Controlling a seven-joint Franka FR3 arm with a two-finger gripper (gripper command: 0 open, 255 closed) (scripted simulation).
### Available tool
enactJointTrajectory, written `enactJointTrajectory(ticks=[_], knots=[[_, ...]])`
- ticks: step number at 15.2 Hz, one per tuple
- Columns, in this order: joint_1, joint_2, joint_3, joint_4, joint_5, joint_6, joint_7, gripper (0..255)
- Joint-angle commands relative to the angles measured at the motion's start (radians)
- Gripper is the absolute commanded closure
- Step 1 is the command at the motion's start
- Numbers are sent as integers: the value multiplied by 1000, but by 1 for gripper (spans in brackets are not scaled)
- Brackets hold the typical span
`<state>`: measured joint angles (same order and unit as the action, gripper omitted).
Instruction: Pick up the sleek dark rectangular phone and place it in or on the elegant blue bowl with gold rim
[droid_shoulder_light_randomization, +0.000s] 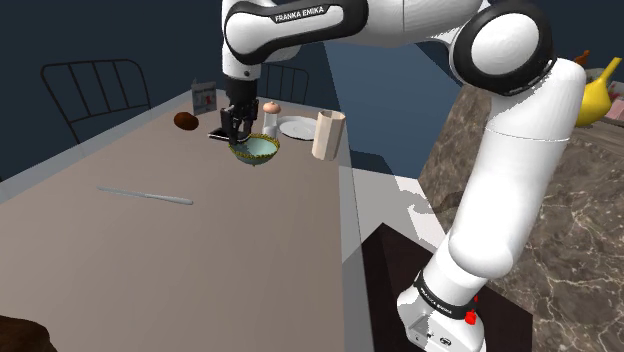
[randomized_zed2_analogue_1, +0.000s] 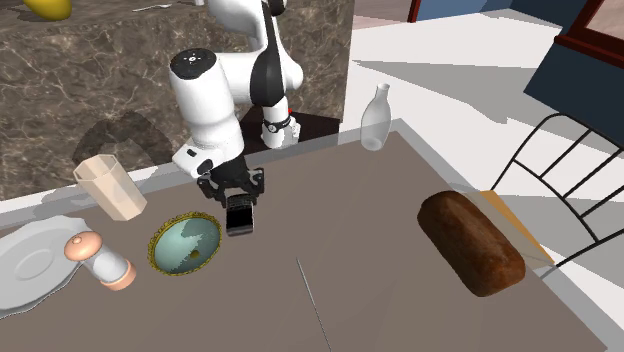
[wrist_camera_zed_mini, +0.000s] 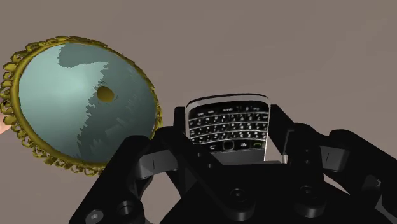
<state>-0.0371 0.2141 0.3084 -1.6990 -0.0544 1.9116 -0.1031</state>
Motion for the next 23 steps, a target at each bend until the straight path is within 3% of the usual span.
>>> enactJointTrajectory(ticks=[1, 11, 23], knots=[[-23, 13, -16, 21, 0, -8, -41, 255], [-134, 142, -89, 214, -9, -73, -233, 255], [-136, 171, -93, 93, -17, 76, -228, 255]])
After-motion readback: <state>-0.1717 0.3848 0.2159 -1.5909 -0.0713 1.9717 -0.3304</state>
